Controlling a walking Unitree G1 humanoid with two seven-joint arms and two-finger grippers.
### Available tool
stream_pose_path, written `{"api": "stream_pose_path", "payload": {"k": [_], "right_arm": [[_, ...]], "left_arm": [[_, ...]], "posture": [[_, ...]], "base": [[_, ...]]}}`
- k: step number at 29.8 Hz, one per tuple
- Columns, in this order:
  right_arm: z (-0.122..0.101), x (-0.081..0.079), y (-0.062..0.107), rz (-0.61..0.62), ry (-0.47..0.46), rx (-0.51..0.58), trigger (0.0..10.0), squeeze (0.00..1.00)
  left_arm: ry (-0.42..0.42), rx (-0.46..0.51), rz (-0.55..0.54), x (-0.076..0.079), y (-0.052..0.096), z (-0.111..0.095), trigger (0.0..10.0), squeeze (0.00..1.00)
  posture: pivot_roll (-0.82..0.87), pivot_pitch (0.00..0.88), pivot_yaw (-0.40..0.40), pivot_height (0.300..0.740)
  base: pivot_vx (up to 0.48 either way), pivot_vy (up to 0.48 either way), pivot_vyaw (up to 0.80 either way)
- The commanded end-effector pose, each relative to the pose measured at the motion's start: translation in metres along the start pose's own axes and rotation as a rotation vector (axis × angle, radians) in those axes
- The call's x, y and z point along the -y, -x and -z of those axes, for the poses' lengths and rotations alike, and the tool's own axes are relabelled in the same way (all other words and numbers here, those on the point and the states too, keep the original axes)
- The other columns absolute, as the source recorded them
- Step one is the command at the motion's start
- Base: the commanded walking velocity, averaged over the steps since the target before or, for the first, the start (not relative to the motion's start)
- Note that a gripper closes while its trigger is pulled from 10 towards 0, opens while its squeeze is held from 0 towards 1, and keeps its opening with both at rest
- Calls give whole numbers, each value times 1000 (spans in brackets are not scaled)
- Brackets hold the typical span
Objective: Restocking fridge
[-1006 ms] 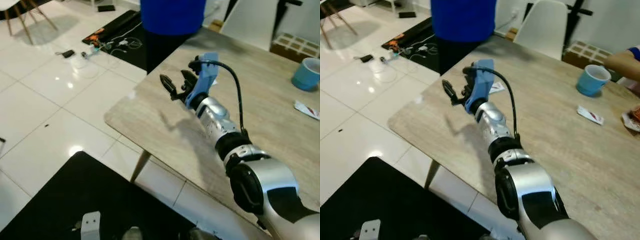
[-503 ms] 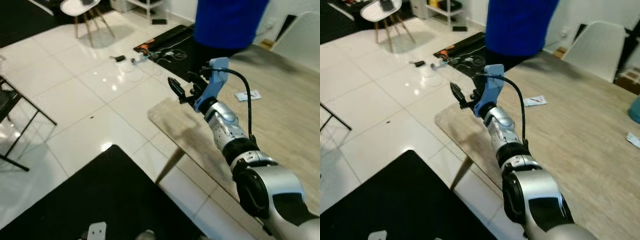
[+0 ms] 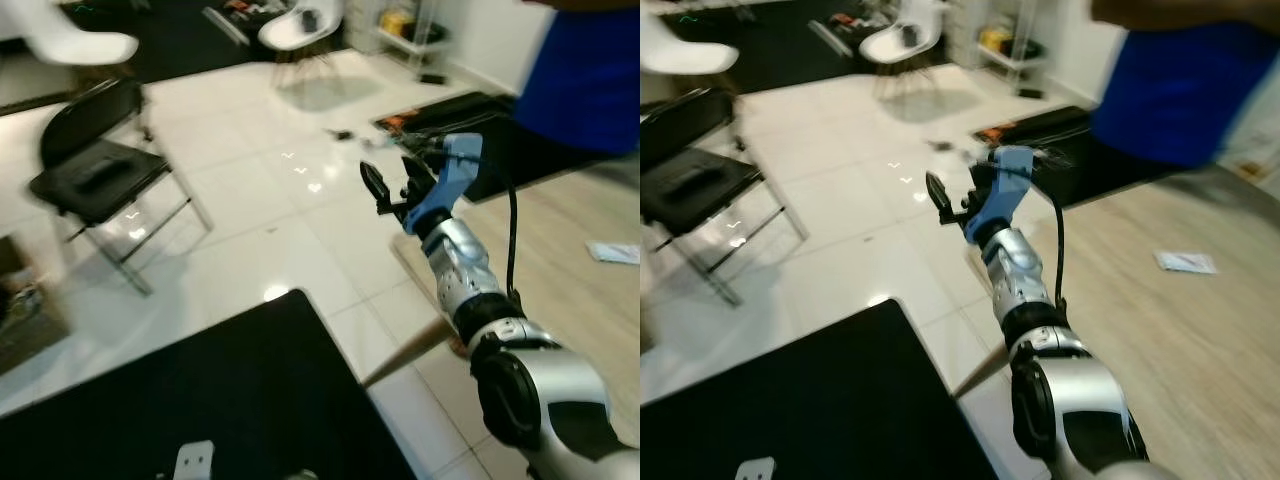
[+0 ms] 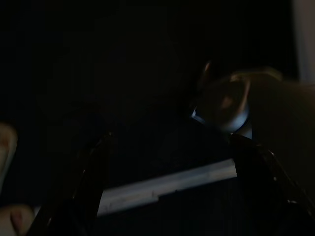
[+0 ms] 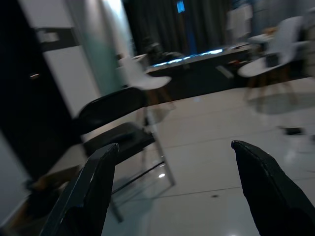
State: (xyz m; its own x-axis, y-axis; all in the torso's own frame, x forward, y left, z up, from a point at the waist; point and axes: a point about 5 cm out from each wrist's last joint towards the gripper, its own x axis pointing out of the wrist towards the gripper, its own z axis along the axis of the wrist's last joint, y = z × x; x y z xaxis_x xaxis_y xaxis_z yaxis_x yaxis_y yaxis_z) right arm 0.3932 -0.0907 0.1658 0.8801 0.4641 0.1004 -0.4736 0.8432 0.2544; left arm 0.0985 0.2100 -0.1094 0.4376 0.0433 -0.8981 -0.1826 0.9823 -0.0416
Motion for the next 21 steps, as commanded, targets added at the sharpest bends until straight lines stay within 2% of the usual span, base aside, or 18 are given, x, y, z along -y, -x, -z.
{"api": "stream_pose_path", "payload": {"k": [1,4,7,18,21], "right_arm": [[2,6,4,32,9,10,10000,0],[6,10,7,97,5,1,10000,0],[6,11,7,102,7,-1,10000,0],[-4,21,10,149,41,40,10000,0],[-6,23,10,161,64,32,10000,0]], "left_arm": [[-6,-19,4,0,0,4,10000,0],[-3,-16,14,2,-1,0,10000,0],[-3,-15,15,3,-1,0,10000,0],[1,-16,38,9,-2,-4,10000,0],[9,-14,34,10,-3,-3,10000,0]], "posture": [[73,0,-21,740],[68,0,-22,740],[68,0,-22,740],[43,0,-30,740],[44,0,-32,740]], "base": [[0,0,781],[0,-178,0],[0,-266,0],[0,-469,0],[0,0,0]]}}
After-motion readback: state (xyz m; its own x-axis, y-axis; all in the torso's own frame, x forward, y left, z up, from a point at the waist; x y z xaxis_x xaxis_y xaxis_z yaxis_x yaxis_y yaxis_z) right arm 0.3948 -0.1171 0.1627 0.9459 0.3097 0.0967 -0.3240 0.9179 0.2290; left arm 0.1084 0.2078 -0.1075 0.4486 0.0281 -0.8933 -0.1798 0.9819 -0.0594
